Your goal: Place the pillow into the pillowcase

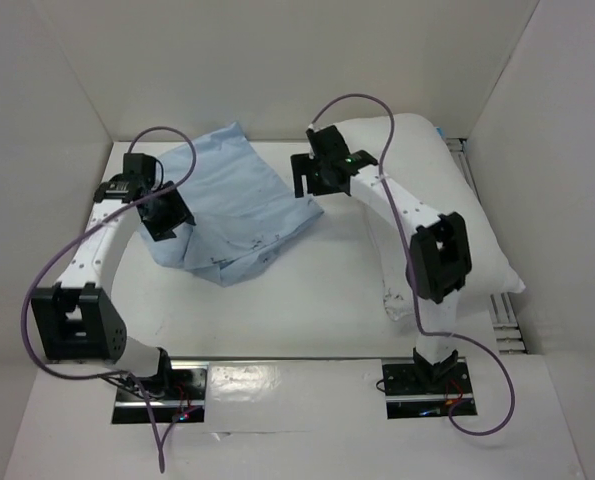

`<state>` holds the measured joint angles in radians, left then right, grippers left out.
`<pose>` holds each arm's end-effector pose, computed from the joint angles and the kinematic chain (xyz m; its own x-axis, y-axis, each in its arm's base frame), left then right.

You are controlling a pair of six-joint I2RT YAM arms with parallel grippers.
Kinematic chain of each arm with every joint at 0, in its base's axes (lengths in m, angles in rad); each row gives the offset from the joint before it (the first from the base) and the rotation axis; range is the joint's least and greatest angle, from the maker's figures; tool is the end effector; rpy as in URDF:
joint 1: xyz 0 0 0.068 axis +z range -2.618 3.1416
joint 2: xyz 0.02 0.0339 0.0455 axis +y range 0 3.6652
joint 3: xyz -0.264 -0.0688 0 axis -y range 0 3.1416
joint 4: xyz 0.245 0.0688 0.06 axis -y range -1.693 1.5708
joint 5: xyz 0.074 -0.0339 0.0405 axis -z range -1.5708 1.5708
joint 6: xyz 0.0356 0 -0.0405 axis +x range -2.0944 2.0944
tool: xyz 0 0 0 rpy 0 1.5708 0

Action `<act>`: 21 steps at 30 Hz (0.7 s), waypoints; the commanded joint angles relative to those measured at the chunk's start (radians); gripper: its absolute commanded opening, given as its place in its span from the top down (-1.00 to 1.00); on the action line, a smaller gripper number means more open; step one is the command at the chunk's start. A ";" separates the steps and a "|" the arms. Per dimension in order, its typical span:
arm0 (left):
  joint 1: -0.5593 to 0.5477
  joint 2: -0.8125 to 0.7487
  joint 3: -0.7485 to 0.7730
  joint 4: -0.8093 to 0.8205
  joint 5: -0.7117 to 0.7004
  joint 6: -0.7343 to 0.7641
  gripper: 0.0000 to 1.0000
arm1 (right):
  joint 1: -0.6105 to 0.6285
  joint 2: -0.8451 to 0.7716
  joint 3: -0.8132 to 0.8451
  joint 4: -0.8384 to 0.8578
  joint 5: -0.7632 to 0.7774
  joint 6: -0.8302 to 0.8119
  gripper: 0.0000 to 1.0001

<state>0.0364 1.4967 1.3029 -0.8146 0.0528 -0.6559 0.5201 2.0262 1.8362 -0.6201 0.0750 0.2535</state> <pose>0.3107 0.0094 0.2958 -0.6650 -0.6336 -0.3953 -0.5221 0.7729 -0.3606 0.4036 0.2280 0.2839 -0.7215 -0.1250 -0.6810 -0.2787 0.9528 0.1204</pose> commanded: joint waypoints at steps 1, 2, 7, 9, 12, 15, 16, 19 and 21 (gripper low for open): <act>-0.019 -0.133 -0.059 -0.041 0.014 0.052 -0.35 | 0.008 -0.228 -0.155 0.083 -0.076 0.046 -0.67; -0.030 -0.148 -0.089 -0.041 0.024 0.061 -0.37 | 0.008 -0.282 -0.193 0.100 -0.090 0.067 -0.67; -0.039 -0.161 -0.232 0.032 0.024 0.052 -0.54 | 0.075 -0.373 -0.400 0.123 -0.135 0.093 -0.87; -0.039 -0.148 -0.244 0.055 0.015 0.042 -0.54 | 0.128 -0.373 -0.423 0.123 -0.150 0.093 -0.92; -0.039 -0.125 -0.235 0.103 0.005 0.051 -0.54 | 0.194 -0.328 -0.434 0.123 -0.159 0.102 -0.94; -0.039 -0.090 -0.225 0.134 -0.020 0.070 -0.57 | 0.221 -0.282 -0.443 0.160 -0.199 0.127 -0.94; -0.039 -0.078 -0.212 0.144 -0.021 0.070 -0.57 | 0.221 -0.271 -0.443 0.171 -0.216 0.141 -0.94; -0.039 -0.024 -0.202 0.172 0.001 0.070 -0.57 | 0.230 -0.232 -0.453 0.227 -0.271 0.177 -0.94; -0.049 0.002 -0.202 0.186 0.018 0.070 -0.52 | 0.239 -0.210 -0.453 0.250 -0.296 0.196 -0.94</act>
<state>-0.0040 1.4639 1.0718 -0.6838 0.0502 -0.6044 0.7540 1.7954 1.3830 -0.4774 -0.1585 0.3992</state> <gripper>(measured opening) 0.769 0.970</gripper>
